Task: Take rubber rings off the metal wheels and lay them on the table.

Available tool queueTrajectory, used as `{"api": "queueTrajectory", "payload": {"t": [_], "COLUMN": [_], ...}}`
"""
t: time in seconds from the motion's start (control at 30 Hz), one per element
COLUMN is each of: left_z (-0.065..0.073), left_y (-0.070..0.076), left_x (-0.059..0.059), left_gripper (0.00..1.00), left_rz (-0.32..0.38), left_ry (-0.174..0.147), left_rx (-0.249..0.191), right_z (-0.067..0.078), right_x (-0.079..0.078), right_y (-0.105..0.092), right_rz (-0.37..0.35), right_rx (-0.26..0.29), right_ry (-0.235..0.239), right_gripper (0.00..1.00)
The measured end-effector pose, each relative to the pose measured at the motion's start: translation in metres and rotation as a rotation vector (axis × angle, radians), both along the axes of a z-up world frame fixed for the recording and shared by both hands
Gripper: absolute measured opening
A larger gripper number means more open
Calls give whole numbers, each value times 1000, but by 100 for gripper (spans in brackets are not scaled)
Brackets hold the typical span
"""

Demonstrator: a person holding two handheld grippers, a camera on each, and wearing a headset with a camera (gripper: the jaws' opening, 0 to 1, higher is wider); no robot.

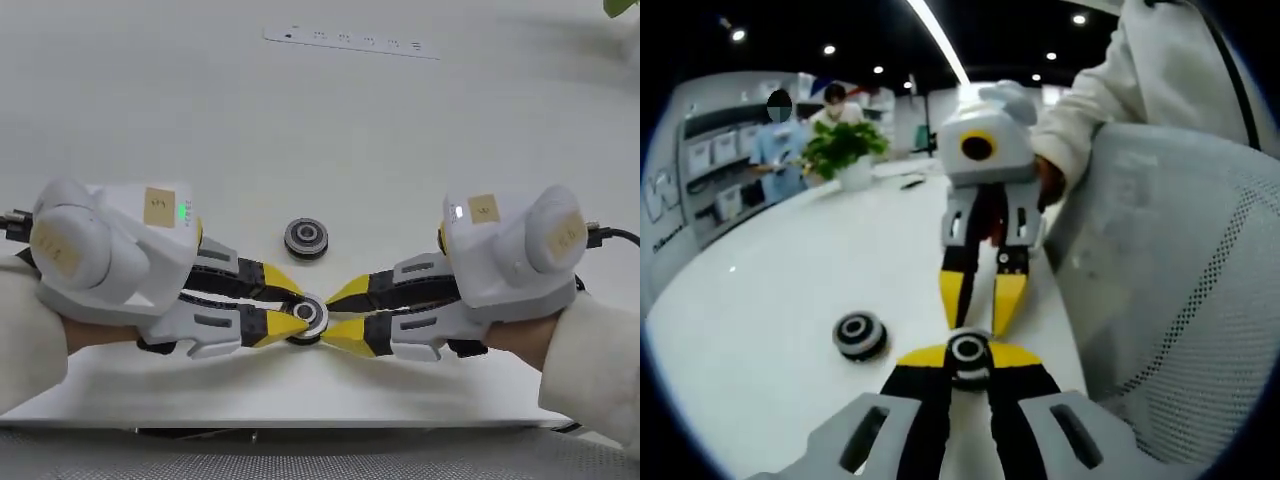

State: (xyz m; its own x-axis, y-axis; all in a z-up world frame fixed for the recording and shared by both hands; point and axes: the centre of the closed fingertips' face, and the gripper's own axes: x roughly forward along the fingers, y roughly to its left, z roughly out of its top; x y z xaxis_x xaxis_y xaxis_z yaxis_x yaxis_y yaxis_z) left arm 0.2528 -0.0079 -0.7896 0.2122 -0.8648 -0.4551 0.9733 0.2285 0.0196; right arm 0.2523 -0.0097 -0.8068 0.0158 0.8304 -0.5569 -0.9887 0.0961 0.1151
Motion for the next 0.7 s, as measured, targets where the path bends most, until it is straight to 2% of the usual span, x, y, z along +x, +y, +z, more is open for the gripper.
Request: {"api": "queueTrajectory", "payload": {"t": [0.1, 0.47, 0.53, 0.7], "left_z": [-1, -1, -1, -1], "left_y": [1, 1, 1, 2], "left_x": [0, 0, 0, 0], "left_gripper": [14, 14, 14, 14], "left_rz": [7, 8, 6, 3], "left_ry": [7, -1, -2, -3], "left_rx": [-1, -10, -9, -11], "right_z": [0, -3, -1, -1], "right_x": [0, 3, 1, -1], "right_y": [0, -1, -2, 1], "right_rz": [0, 4, 6, 14], "right_rx": [-2, -21, -18, -7], "right_ry": [-6, -46, -30, -33], "right_gripper": [11, 0, 0, 15]}}
